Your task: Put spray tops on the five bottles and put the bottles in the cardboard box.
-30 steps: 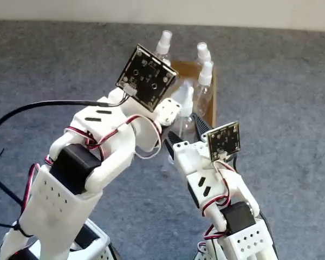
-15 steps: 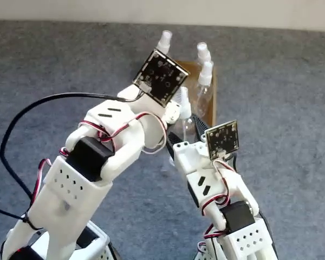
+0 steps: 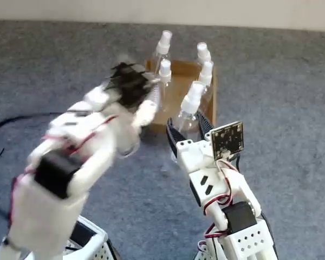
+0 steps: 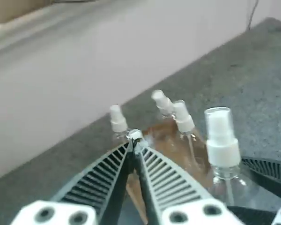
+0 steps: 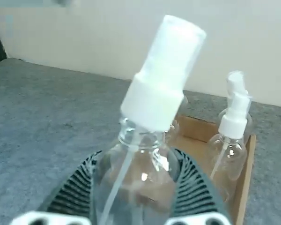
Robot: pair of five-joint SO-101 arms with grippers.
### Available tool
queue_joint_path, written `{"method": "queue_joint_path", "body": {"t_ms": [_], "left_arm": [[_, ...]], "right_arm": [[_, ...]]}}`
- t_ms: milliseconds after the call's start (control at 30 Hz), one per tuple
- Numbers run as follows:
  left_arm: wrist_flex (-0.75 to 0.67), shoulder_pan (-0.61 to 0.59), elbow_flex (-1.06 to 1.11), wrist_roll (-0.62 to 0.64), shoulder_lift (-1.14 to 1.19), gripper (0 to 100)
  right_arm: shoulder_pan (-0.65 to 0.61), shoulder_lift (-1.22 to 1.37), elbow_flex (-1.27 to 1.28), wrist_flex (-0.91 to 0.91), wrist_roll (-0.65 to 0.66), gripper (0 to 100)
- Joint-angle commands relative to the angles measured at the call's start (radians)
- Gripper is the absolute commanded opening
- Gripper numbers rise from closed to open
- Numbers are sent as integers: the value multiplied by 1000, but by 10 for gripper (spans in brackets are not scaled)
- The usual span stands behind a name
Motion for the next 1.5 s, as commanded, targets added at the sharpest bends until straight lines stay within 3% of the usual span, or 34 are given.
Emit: {"method": "queue_joint_path", "body": {"t_ms": [0,167,333,400,500,667,800,967,1333,1467], "left_arm": [[104,-108,15,-8,-156,14],[117,-137,375,-8,-274,14],[-115,-137,731,-3,-430,21],[-198,-136,845,-3,-499,69],[-262,-136,947,-2,-591,162],[-270,-140,1003,0,-690,171],[-285,-143,1001,0,-702,171],[-400,-193,1036,-2,-700,171],[-408,-240,1040,-2,-700,171],[-388,-248,1041,-2,-711,171]], "right_arm": [[51,-2,-28,-21,0,4],[67,217,-289,-16,-5,4],[27,613,-625,-7,-6,4],[-15,763,-768,65,-6,4],[-82,963,-987,220,-6,4],[-165,1198,-1267,363,-6,4],[-237,1245,-1325,398,-6,4],[-295,1178,-1319,495,-6,4],[-289,1055,-1317,688,-6,4],[-206,1058,-1317,688,3,4]]}}
